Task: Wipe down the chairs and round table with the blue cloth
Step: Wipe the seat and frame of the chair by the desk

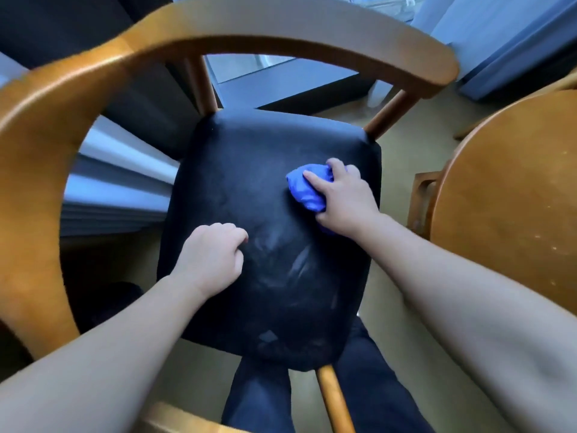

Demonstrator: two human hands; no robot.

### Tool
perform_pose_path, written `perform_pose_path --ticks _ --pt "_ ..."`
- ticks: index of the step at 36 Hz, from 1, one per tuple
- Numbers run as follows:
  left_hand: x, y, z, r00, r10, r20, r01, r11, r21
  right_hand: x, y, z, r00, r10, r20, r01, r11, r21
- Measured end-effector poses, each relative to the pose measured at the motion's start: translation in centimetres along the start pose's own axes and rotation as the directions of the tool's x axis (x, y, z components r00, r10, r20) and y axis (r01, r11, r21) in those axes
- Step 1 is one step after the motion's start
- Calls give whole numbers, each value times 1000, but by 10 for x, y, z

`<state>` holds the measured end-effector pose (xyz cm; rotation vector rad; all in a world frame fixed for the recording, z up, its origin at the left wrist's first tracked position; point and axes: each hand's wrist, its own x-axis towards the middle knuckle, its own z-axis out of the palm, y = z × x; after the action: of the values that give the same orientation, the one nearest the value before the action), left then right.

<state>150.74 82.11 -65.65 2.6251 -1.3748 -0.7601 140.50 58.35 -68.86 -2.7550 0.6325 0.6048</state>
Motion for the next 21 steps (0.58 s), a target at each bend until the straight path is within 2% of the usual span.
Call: perform_pose_path --ticks 4,8,12,15,21 --pt "-11 -2 4 999 -53 8 53 999 -13 60 -7 -24 999 -38 -22 36 995 -96" --pt "-23 -4 9 995 -100 3 100 995 -6 75 -19 -16 997 -55 46 62 982 -178" --pt "-42 1 8 982 -177 -64 175 984 -46 42 -32 13 989 -122 86 140 958 -250" --pt "-59 10 5 968 -229 -100 224 973 -51 7 -37 30 966 -222 134 253 916 -312" --pt "-102 49 -6 908 -375 -186 360 926 -112 -77 -32 63 854 -420 306 510 791 -337"
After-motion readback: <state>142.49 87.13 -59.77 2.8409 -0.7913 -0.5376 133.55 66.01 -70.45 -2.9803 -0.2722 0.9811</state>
